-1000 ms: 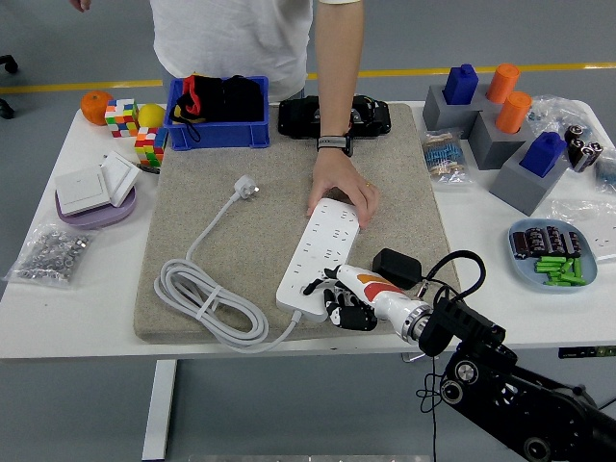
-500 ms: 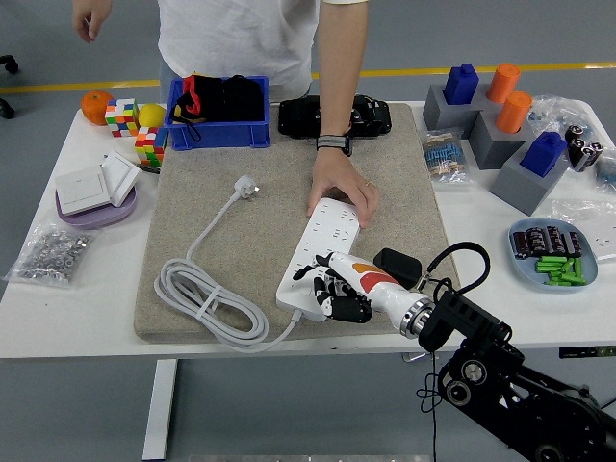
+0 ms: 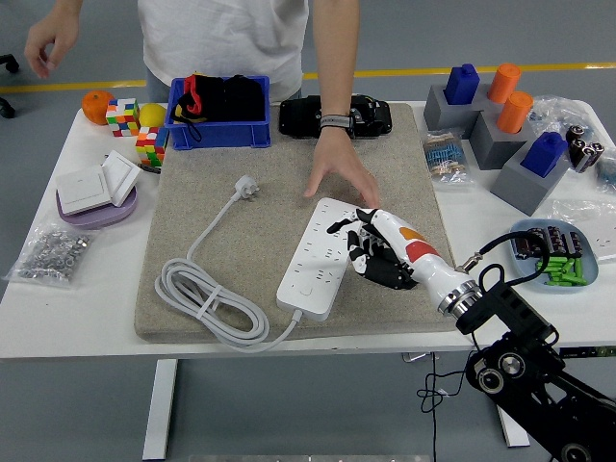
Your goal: Press the white button,pick up the black plug,place it near the board,insert it into the board
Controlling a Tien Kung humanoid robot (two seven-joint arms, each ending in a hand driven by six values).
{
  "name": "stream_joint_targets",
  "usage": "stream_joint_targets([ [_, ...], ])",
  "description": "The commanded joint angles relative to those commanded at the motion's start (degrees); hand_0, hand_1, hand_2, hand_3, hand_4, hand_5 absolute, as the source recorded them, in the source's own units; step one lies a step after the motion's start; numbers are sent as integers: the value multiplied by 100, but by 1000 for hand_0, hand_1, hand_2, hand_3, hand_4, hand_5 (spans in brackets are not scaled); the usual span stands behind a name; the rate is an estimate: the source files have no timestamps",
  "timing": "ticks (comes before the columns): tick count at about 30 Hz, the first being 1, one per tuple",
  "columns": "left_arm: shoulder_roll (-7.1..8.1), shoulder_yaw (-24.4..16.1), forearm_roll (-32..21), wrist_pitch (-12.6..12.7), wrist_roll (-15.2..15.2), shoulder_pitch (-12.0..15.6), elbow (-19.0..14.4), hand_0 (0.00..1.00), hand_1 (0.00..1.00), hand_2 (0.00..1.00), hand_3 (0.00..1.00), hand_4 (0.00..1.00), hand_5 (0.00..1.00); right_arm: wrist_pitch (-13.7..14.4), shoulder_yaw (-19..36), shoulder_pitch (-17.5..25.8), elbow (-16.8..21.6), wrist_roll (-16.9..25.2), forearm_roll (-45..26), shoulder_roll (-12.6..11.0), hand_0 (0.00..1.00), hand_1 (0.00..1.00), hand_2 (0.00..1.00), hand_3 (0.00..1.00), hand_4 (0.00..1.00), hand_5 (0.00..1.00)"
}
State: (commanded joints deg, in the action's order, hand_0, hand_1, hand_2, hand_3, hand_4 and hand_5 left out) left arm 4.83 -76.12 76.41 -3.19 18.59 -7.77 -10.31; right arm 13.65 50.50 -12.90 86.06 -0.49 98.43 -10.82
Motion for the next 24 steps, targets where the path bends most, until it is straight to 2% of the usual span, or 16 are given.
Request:
stream_joint_targets([
  [5, -21, -49, 56, -5, 0, 37, 0, 708, 663, 586, 679, 660, 275, 266, 312, 308, -202, 266, -87, -63, 700, 696, 680, 711, 980, 174],
  [6, -29, -52, 52, -7, -5, 48, 0, 707, 664, 584, 679, 661, 274, 296, 378, 377, -286, 296, -136, -76, 781, 778, 751, 750, 998, 243],
  [11, -71, -114, 69, -9, -13, 107, 0, 707, 664, 584, 679, 661, 274, 305, 579, 586, -598, 357, -241, -59, 781, 778, 751, 750, 998, 243],
  [13, -89, -117, 45, -7, -24, 125, 0, 707, 663, 584, 679, 661, 275, 300, 630, 645, -708, 357, -254, -41, 818, 802, 758, 763, 998, 246],
  [20, -122, 40, -83, -25, -6, 129, 0, 708, 663, 584, 680, 661, 275, 397, 527, 592, -1045, 596, -411, -80, 809, 794, 745, 761, 998, 238],
  [24, -77, -120, 38, 2, 15, 141, 0, 708, 663, 584, 680, 660, 275, 492, 471, 582, -1185, 743, -539, -94, 807, 787, 731, 752, 998, 249],
])
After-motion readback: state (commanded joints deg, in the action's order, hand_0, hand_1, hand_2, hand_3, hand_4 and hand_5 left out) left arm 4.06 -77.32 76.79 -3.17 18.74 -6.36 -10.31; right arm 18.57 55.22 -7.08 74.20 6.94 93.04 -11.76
